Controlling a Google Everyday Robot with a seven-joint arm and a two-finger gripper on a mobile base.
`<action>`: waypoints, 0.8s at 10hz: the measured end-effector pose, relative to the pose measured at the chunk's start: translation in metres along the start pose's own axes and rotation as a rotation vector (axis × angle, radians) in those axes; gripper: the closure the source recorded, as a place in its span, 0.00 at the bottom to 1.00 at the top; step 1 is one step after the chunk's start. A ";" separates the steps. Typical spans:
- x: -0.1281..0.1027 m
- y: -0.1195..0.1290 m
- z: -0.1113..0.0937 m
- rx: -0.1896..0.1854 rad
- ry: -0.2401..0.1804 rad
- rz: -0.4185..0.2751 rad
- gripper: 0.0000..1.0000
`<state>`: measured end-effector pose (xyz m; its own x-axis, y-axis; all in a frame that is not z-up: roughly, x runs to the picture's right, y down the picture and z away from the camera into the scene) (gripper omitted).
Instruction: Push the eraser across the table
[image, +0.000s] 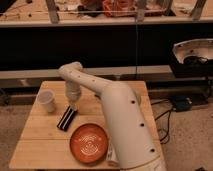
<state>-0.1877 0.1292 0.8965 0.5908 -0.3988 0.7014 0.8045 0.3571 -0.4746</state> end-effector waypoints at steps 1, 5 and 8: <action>-0.001 0.000 0.000 -0.001 -0.001 -0.001 0.98; 0.001 0.002 0.001 -0.005 -0.004 0.002 0.98; 0.001 0.002 0.000 -0.008 -0.002 0.000 0.98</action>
<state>-0.1858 0.1293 0.8964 0.5909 -0.3972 0.7022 0.8048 0.3507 -0.4789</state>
